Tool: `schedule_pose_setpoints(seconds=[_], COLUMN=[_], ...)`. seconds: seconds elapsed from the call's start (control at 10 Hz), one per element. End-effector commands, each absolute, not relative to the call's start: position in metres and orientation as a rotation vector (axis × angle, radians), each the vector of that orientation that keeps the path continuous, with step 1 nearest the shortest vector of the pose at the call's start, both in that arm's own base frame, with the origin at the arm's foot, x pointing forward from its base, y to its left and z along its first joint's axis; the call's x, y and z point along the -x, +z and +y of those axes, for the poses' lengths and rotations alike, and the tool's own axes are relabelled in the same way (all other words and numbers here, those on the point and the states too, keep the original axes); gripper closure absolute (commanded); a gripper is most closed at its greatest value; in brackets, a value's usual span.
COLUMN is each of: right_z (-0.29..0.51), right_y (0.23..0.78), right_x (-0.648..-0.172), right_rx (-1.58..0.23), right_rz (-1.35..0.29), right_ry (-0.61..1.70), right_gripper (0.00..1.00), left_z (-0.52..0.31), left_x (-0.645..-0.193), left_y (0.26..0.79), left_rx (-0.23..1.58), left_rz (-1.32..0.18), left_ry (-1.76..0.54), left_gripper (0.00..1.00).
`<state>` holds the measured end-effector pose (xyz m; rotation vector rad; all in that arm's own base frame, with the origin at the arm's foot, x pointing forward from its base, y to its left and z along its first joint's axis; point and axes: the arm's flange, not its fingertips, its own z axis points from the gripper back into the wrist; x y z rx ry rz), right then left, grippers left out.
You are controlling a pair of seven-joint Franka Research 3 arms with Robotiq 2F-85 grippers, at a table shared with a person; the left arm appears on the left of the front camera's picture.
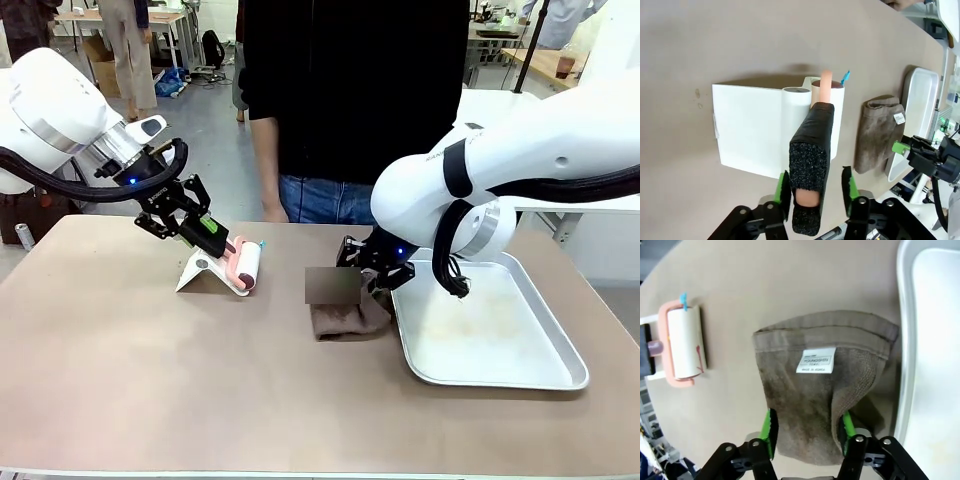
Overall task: Clean the surface of the table.
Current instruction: Return the Lint Roller and towel to their original positions.
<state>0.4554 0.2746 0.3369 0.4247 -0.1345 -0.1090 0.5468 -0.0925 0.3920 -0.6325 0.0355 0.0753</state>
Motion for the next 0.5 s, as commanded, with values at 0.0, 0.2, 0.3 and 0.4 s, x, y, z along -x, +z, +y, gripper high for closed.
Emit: schedule_pose_setpoints(seconds=[0.0,0.2,0.3,0.4], right_z=[0.272,0.262,0.253,0.242], right_y=[0.349,0.356,0.360,0.369], right_x=[-0.454,-0.452,-0.450,-0.446], right_rx=[-0.406,-0.407,-0.411,-0.417], right_rz=[-0.159,-0.190,-0.199,-0.217], right_ry=[-0.132,-0.152,-0.164,-0.170], right_gripper=[0.00,0.00,0.00,0.00], left_z=[-0.086,-0.079,-0.073,-0.064], left_x=[-0.544,-0.541,-0.539,-0.532], left_y=[0.396,0.405,0.411,0.422], left_rx=[0.659,0.683,0.692,0.700], left_rz=[0.021,-0.002,-0.013,-0.025], left_ry=[0.067,0.072,0.075,0.066], left_gripper=[0.00,0.00,0.00,0.00])
